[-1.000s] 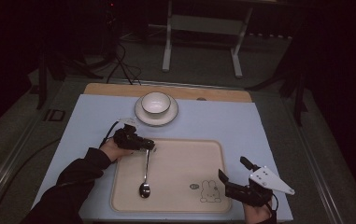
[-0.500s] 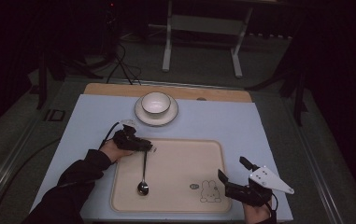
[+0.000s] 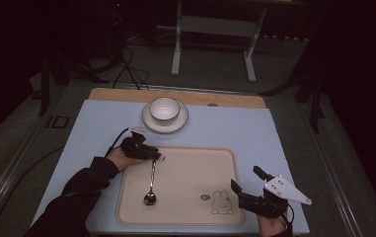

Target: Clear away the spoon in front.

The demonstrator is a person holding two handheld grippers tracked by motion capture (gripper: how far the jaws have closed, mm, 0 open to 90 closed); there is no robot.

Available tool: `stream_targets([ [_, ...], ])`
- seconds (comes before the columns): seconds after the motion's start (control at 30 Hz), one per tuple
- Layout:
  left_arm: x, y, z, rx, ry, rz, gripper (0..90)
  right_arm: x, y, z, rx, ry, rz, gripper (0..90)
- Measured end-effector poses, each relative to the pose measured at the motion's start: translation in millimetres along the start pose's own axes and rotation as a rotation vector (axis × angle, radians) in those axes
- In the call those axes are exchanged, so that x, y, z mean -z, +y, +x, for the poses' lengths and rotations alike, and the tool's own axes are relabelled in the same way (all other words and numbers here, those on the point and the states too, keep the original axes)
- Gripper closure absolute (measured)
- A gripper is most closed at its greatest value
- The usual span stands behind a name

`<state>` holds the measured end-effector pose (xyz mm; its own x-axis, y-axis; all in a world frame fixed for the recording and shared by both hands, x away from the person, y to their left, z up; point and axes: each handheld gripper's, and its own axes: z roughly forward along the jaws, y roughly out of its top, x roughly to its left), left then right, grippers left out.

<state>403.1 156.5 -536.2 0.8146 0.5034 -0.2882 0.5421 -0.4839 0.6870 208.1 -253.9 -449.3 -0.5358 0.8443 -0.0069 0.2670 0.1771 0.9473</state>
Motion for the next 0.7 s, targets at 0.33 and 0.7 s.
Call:
stream_targets([
  [0.33,10.2,7.8,-6.7,-0.055,0.024,-0.006,65.9,1.5,-0.3,-0.5,-0.006,0.001,-0.002,13.3],
  [0.7,35.7,24.8,-31.5,-0.147,0.025,0.004,56.0,2.4,-0.4,-0.3,-0.006,-0.002,0.000,13.2],
])
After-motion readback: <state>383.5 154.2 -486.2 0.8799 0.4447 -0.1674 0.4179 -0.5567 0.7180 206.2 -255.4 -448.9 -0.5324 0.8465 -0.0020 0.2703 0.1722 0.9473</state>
